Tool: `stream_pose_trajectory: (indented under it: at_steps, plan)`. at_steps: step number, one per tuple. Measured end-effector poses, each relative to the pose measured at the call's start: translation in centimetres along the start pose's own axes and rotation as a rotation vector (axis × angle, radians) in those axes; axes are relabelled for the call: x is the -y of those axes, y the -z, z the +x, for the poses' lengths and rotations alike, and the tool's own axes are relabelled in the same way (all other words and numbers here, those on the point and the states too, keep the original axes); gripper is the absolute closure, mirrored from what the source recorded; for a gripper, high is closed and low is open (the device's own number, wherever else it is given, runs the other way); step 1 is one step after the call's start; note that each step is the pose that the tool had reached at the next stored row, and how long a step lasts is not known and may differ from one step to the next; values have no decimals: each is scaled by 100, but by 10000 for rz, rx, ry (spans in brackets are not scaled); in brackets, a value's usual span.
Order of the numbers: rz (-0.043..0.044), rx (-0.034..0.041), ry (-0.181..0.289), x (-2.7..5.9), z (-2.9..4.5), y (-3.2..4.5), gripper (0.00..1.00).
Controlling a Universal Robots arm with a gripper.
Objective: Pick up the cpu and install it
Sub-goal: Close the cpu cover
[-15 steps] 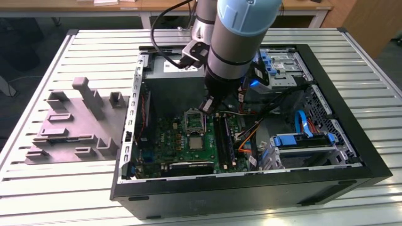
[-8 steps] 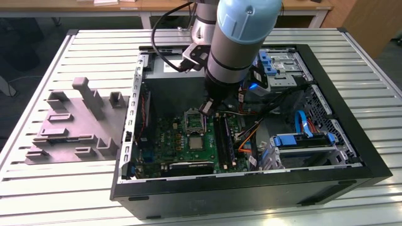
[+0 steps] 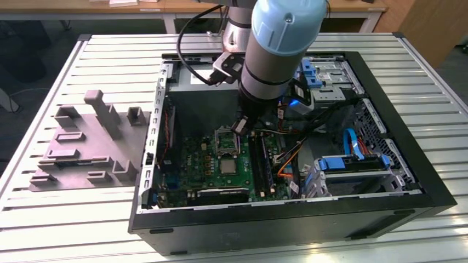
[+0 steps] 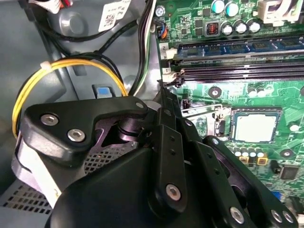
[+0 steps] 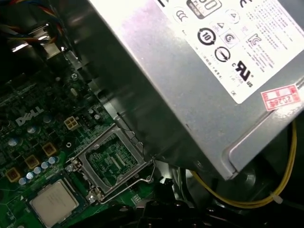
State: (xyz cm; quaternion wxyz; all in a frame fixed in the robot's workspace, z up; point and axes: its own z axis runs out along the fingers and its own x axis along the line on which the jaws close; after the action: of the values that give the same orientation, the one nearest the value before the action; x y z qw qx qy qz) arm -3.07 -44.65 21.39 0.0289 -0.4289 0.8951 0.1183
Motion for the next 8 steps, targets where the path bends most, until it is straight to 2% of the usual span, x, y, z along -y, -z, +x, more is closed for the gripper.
stream_pose_trajectory:
  at_steps: [4, 8]
  plan:
    - [17, 47, -173, -7, 9, -13, 89]
    - [13, 50, -172, -11, 10, -31, 89]
